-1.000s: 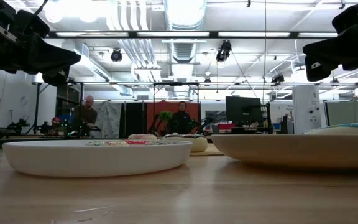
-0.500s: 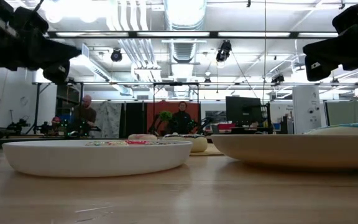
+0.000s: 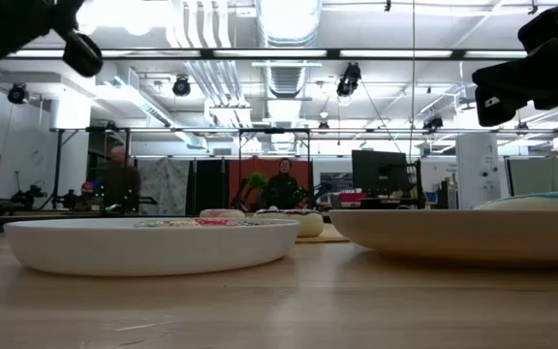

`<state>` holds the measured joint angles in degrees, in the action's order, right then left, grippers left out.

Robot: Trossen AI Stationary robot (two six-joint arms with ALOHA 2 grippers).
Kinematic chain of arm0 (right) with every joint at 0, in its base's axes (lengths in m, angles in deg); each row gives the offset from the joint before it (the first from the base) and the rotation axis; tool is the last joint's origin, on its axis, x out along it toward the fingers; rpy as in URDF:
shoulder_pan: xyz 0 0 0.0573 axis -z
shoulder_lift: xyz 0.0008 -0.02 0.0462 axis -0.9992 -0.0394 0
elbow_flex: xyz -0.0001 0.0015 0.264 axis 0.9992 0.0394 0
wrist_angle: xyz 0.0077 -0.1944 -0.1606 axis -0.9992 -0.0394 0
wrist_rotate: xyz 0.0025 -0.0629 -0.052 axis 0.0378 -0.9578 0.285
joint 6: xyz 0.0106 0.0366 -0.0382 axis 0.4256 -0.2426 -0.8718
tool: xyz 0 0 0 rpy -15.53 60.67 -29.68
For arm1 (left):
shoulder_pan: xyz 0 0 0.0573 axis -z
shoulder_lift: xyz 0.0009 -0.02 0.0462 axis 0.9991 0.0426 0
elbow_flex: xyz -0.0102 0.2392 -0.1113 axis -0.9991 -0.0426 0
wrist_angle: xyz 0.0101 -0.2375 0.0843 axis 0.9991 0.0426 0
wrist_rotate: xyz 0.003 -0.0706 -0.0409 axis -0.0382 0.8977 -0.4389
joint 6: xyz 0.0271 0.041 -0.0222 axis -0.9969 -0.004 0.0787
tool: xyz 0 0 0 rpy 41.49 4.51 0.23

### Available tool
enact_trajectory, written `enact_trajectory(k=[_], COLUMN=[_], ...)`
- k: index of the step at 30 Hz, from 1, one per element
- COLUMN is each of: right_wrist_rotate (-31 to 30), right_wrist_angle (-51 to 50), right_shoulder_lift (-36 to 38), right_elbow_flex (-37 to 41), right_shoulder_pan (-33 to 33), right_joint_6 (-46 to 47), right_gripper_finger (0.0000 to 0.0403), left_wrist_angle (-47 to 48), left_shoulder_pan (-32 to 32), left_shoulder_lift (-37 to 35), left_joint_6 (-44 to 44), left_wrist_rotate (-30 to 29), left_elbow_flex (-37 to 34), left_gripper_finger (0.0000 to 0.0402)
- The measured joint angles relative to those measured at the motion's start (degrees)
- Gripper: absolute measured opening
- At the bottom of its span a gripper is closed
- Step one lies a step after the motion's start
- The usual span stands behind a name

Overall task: Pick & Place donuts
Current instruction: Put the big pink donut on the brown plate

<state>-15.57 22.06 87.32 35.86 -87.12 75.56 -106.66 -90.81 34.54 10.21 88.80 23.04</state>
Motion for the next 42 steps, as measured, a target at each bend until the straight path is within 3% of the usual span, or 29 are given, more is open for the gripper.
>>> enact_trajectory(k=[9, 17, 27, 42], right_wrist_rotate=[0.0, 0.0, 0.0, 0.0], right_wrist_angle=[0.0, 0.0, 0.0, 0.0], right_shoulder_lift=[0.0, 0.0, 0.0, 0.0], right_elbow_flex=[0.0, 0.0, 0.0, 0.0], right_shoulder_pan=[0.0, 0.0, 0.0, 0.0], right_joint_6=[0.0, 0.2, 0.0, 0.0], right_gripper_finger=[0.0008, 0.0008, 0.0008, 0.0008], left_wrist_angle=[6.5, 7.9, 14.1, 32.7], left_shoulder_pan=[0.0, 0.0, 0.0, 0.0], left_shoulder_lift=[6.7, 16.3, 24.5, 32.8], left_joint_6=[-4.7, -14.4, -19.6, -24.4], left_wrist_rotate=[-12.8, -17.4, -16.0, -12.4], left_elbow_flex=[9.9, 21.2, 34.6, 49.7], left_gripper_finger=[0.001, 0.0091, 0.017, 0.0181])
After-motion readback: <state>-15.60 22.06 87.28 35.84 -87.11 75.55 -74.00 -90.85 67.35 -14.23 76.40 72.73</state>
